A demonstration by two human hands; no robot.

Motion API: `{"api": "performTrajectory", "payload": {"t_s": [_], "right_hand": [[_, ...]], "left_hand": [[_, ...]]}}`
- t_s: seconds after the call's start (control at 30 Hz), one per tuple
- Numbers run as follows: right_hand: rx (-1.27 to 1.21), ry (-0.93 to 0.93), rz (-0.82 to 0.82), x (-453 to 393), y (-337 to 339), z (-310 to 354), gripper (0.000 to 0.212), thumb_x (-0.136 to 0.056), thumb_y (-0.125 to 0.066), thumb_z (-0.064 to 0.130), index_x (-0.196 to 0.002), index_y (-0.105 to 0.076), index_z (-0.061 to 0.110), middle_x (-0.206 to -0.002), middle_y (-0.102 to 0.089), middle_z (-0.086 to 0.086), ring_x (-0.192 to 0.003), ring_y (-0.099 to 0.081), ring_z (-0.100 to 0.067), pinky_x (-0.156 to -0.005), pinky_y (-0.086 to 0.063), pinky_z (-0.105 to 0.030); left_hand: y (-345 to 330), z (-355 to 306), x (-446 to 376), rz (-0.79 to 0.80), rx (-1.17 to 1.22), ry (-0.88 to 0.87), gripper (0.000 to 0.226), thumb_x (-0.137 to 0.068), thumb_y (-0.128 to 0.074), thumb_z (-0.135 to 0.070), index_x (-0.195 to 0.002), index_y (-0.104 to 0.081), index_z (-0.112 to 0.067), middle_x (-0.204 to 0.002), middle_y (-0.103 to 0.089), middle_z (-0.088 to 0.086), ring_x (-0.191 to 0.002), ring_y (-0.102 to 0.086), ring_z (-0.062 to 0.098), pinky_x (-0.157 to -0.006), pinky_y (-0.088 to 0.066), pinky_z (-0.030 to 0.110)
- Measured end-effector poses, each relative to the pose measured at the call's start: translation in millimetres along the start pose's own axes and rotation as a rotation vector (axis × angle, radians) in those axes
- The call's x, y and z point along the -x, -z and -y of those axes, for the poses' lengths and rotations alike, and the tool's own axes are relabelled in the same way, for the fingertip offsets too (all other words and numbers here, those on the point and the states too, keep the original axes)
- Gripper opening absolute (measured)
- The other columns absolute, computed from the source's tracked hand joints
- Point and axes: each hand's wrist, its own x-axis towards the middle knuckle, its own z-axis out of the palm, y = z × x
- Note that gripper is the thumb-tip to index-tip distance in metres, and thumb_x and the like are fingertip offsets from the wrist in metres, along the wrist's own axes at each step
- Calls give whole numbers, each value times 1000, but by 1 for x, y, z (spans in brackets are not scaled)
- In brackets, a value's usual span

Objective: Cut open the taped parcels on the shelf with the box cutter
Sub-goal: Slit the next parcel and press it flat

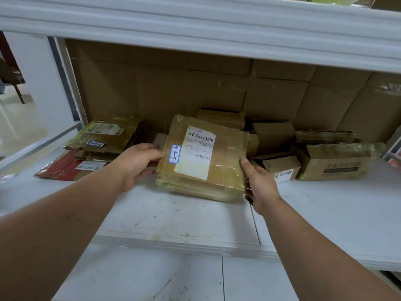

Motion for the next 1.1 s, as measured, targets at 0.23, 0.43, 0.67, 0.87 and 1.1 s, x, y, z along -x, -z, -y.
{"api": "performTrajectory", "payload": {"t_s": [0.23,0.43,0.67,0.87,1.1], "right_hand": [[30,-45,31,-5,1,-2,14,-87,-69,36,-96,-62,28,-106,-64,0,-100,-60,-20,-82,-51,-36],[152,28,77,-3,-9,-8,20,-93,-62,42,-103,-63,25,-111,-66,-1,-107,-61,-24,-101,-48,-44],[553,308,-177,-6,13,-18,14,-95,-49,18,-99,-63,20,-101,-67,-4,-92,-59,-26,-79,-50,-35],[1252,277,-299,-14,63,-36,44,-85,-52,35,-126,-55,20,-126,-53,-7,-115,-47,-30,-92,-39,-42],[1367,293,58,-18,92,-47,40,-89,-50,51,-114,-59,21,-105,-51,-1,-99,-50,-23,-83,-45,-36]], "left_hand": [[-9,-3,3,-51,-334,46,39,-95,-58,-41,-128,-54,-20,-94,-70,7,-63,-59,16,-51,-46,26],[-14,12,7,-231,-894,-272,58,-98,-50,-26,-150,-26,-31,-139,-40,16,-120,-46,36,-97,-43,46],[-51,6,10,96,-1415,-511,68,-89,-22,-75,-151,-13,-47,-160,-15,-6,-144,-13,26,-114,-19,51],[-84,5,3,203,-1602,-519,68,-95,-32,-62,-141,19,-58,-163,4,-10,-150,-3,24,-118,-4,58],[-127,-7,-7,280,-1540,-470,66,-94,-27,-68,-146,12,-55,-163,7,-14,-150,2,23,-117,-6,60]]}}
